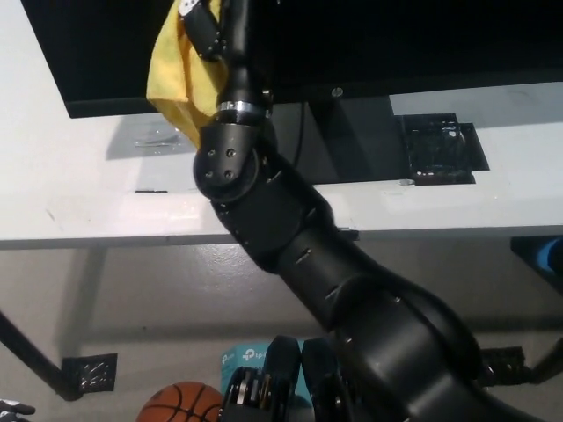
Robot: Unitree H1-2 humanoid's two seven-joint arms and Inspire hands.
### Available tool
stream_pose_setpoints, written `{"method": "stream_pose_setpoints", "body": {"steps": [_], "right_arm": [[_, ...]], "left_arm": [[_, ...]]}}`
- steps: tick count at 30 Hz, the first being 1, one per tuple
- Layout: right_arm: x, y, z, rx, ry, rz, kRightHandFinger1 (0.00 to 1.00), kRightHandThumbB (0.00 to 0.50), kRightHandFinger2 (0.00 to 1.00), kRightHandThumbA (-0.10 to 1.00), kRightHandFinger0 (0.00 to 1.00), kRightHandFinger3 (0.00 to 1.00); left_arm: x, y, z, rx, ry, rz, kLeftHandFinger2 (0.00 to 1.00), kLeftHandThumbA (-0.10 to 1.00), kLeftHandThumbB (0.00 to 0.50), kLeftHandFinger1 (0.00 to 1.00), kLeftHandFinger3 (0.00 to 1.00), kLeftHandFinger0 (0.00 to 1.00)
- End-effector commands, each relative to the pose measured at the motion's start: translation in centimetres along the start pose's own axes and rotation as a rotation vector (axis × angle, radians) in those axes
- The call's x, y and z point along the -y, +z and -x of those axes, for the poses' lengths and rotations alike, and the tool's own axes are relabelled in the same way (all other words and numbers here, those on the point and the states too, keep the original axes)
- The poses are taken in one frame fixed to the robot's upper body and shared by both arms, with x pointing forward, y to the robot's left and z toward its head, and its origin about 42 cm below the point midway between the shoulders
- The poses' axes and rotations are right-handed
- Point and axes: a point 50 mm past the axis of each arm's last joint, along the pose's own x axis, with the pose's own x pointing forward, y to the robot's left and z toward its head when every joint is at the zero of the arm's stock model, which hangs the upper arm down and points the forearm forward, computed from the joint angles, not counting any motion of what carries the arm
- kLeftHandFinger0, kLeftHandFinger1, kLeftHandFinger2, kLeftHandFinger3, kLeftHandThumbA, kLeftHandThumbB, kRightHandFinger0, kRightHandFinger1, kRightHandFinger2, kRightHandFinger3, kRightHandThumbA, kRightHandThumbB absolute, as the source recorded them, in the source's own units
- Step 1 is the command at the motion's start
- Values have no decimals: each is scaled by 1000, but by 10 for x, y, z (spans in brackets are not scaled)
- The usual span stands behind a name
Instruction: The robot uses its right hand to pick up the cloth kept in the middle of the desk and use it to wipe the monitor in the middle of the desk by swiping its screen twice
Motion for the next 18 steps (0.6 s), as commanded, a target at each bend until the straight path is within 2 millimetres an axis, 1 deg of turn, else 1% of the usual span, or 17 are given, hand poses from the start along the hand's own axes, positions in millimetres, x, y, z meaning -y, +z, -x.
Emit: {"method": "stream_pose_setpoints", "body": {"steps": [1,2,3,4,5,6,7,8,9,10,11,12,14,15,16,17,18], "right_arm": [[23,7,-23,143,-31,-11,0,186,216,-100,0,265],[30,-1,-24,135,-32,-1,0,206,215,-100,0,246],[39,-9,-25,130,-21,4,0,203,211,-100,0,234],[45,-12,-26,133,-17,20,0,205,227,-100,0,252],[54,-20,-27,132,-22,41,0,198,259,-100,0,238],[67,-30,-27,139,-28,58,0,176,302,-100,0,246],[68,-31,-27,140,-27,60,0,170,322,-100,0,282],[89,-47,-26,154,-30,87,10,137,349,-100,0,303],[104,-56,-26,174,-28,118,50,148,402,-100,0,382],[123,-67,-29,188,-27,164,56,161,399,-100,0,393],[143,-78,-29,188,-20,183,35,166,386,-100,0,389],[143,-77,-29,189,-17,181,34,166,385,-100,0,389],[165,-88,-30,184,-7,217,16,171,377,-100,0,395],[183,-98,-28,188,-11,267,5,185,367,-100,0,400],[197,-106,-25,182,-11,293,0,183,349,-100,0,397],[203,-108,-24,177,-7,303,0,177,329,-100,0,393],[207,-111,-23,172,-3,312,0,181,315,-100,0,382]], "left_arm": [[-9,9,5,22,6,-27,429,230,40,287,582,259],[-9,9,6,19,5,-18,436,204,33,292,595,263],[-9,9,6,17,6,-13,430,196,32,291,590,262],[-9,8,6,16,12,-4,424,188,33,287,583,253],[-9,8,7,18,15,5,413,183,39,286,577,254],[-10,8,7,16,18,12,405,175,36,280,562,250],[-10,8,7,16,19,13,404,173,37,280,560,249],[-10,9,7,9,20,16,404,173,38,279,558,249],[-10,8,8,9,22,19,402,171,37,279,555,249],[-12,9,8,16,31,20,405,178,43,277,558,248],[-13,10,8,17,33,20,409,183,38,275,564,242],[-14,11,8,19,36,20,410,183,38,275,565,241],[-16,12,8,20,41,19,415,183,40,280,564,247],[-18,11,8,20,45,18,417,185,40,281,566,255],[-18,11,8,20,46,15,417,187,39,281,566,255],[-18,11,8,26,51,16,407,178,35,274,561,244],[-19,11,9,32,54,17,404,172,35,272,559,241]]}}
